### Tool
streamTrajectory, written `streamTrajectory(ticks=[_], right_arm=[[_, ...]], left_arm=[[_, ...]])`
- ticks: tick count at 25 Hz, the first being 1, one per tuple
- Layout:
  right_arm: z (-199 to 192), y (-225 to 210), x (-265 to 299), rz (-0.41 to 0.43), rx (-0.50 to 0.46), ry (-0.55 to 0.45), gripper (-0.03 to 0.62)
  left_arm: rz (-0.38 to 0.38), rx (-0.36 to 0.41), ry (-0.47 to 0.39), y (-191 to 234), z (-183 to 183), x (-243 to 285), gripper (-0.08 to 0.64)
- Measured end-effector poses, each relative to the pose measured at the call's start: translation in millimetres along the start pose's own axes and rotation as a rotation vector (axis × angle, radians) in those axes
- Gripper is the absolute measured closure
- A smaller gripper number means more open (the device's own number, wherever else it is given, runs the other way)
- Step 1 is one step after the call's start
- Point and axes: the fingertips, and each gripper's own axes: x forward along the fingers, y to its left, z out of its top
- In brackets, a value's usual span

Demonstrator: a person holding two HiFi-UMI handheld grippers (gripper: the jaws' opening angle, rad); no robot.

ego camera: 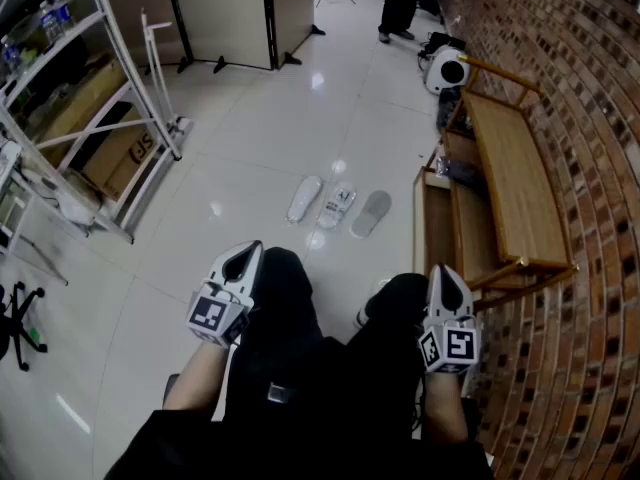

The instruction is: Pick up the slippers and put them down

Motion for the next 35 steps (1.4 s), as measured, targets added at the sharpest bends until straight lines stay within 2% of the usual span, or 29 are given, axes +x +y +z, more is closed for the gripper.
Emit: streamTrajectory(ticks=[4,8,19,24,29,33,35], right_arm=[[18.8,2.5,4.1,0.024,-0.018,-0.027,0.584],[22.8,3.0,8.0,0.045,-0.046,-0.027,0.584],[60.0,-8.2,-11.4,-0.012,-0.038,-0.097,0.584],[44.8,-17.4,-9.1,0.002,0.041,-0.087,0.584],[40.6,-10.1,10.1,0.007,0.060,-0.067,0.584],[36.9,2.2,21.2,0.040,0.029,-0.061,0.584],[35.9,8.6,31.6,0.050,-0.018,-0.052,0.584]], left_arm=[[0.012,-0.022,-0.068,9.8,23.0,1.3,0.560],[0.031,-0.018,-0.074,18.5,28.6,-1.2,0.560],[0.085,-0.028,-0.112,31.1,62.9,-12.7,0.560],[0.090,-0.043,-0.106,29.8,54.8,-14.9,0.560],[0.107,-0.058,-0.093,43.6,47.1,-13.5,0.560],[0.100,-0.049,-0.076,48.4,42.8,-9.1,0.560],[0.106,-0.035,-0.076,52.8,41.0,-3.5,0.560]])
